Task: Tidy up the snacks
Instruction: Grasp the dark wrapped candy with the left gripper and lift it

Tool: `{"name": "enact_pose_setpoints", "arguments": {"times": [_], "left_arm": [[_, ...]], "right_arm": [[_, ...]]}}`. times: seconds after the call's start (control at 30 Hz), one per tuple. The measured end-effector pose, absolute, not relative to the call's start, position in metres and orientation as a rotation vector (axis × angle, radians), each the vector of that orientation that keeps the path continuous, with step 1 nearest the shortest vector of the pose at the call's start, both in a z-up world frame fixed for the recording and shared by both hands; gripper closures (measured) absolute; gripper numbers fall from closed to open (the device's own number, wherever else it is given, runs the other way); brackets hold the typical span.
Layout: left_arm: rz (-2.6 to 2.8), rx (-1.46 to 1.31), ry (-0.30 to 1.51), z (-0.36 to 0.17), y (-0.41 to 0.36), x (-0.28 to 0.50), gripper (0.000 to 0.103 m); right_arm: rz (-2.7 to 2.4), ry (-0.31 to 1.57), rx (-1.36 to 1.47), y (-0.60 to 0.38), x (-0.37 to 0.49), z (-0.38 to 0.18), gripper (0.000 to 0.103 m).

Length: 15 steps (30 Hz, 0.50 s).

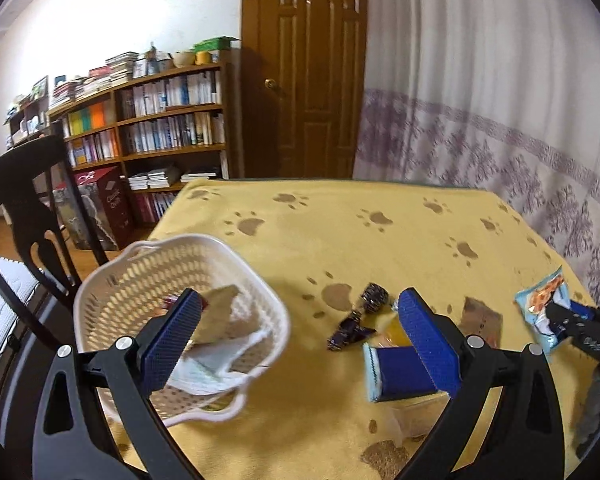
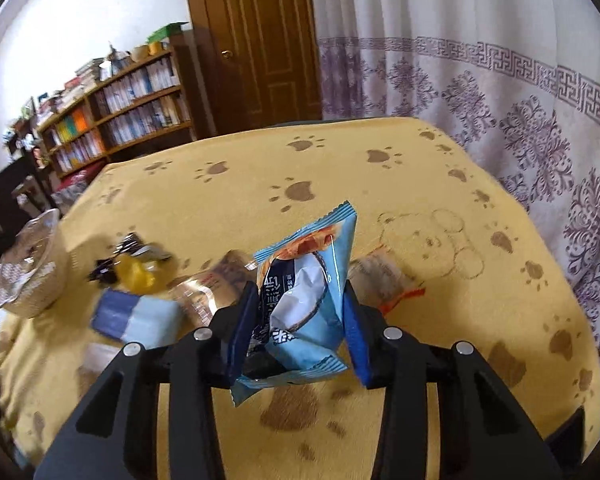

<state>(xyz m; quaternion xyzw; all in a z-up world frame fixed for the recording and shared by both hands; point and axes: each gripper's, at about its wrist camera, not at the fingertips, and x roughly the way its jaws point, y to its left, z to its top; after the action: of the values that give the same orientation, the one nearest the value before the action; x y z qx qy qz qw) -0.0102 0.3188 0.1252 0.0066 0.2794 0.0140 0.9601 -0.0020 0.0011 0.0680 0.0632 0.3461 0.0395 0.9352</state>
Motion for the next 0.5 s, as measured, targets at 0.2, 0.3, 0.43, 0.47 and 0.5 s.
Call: {"name": "enact_pose_setpoints", "arguments": {"times": [0.2, 0.3, 0.43, 0.47, 0.5], "left_arm": [[-0.016, 0.013, 0.652, 0.104, 0.302, 0.020, 0.017], [-0.019, 0.060, 0.662, 0.097, 0.289, 0.035, 0.029], [-0.050, 0.068, 0.715, 0.087, 0.279, 0.058, 0.050], [-0.053, 0.064, 0.730, 0.085, 0.278, 0.063, 0.056], [-0.059, 0.060, 0.743, 0.082, 0.277, 0.068, 0.062]], "right_arm": [[0.150, 0.736, 0.140, 0.002, -0.017, 0.056, 0.061], [0.178, 0.745, 0.153, 0.003, -0.019, 0.048, 0.061], [0.211, 0.772, 0.149, 0.008, -0.017, 0.035, 0.061], [0.219, 0.778, 0.143, 0.010, -0.018, 0.031, 0.061], [0.225, 0.777, 0.139, 0.011, -0.018, 0.030, 0.061]]}}
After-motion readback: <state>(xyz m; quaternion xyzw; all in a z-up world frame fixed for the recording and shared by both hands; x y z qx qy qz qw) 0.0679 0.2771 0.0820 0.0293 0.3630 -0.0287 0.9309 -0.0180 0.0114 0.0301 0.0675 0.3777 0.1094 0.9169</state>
